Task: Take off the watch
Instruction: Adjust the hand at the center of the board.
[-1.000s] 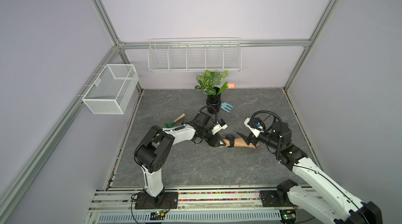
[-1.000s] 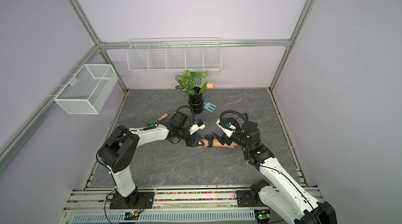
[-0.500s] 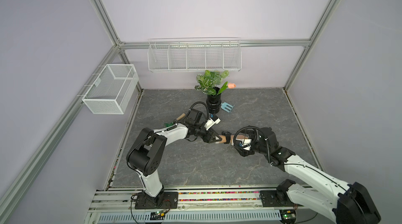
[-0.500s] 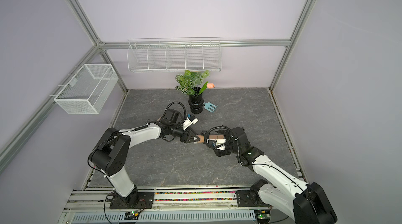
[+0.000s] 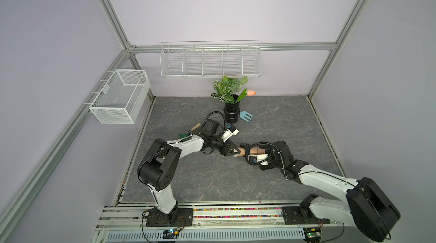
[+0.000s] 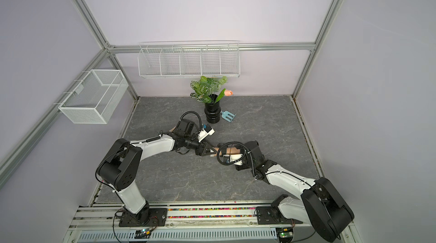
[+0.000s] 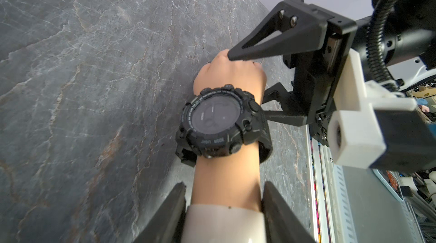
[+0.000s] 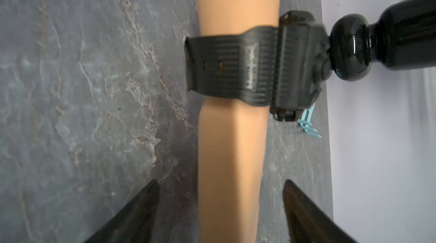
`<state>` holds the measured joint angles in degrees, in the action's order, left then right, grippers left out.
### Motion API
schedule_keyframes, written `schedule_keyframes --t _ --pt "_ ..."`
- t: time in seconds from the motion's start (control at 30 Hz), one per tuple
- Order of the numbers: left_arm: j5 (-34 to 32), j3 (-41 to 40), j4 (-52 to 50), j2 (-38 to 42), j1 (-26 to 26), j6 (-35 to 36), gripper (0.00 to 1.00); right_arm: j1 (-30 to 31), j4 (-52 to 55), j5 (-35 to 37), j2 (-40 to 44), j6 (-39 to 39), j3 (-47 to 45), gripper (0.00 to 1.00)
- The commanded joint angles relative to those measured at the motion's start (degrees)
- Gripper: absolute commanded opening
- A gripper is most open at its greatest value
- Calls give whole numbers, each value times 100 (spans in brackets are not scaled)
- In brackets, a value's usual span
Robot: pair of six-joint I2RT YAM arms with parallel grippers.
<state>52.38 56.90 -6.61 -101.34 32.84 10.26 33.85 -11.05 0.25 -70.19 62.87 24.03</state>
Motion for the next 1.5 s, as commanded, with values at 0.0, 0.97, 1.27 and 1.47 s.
schedule_keyframes --t 0.0,0.97,1.27,1.47 --pt "361 -65 357 254 -41 -15 0 52 -141 -112 -202 -84 84 70" --pt "-3333 -1740 2879 3993 253 -1420 100 666 4207 -3055 -550 -3320 2930 7" --pt "-4241 -2007 2744 4439 372 -1977 100 169 5873 -3864 -2563 -3800 4516 7" --pt "-4482 -2031 2232 4230 372 -2421 100 -111 5676 -3963 -3164 -4223 4660 11"
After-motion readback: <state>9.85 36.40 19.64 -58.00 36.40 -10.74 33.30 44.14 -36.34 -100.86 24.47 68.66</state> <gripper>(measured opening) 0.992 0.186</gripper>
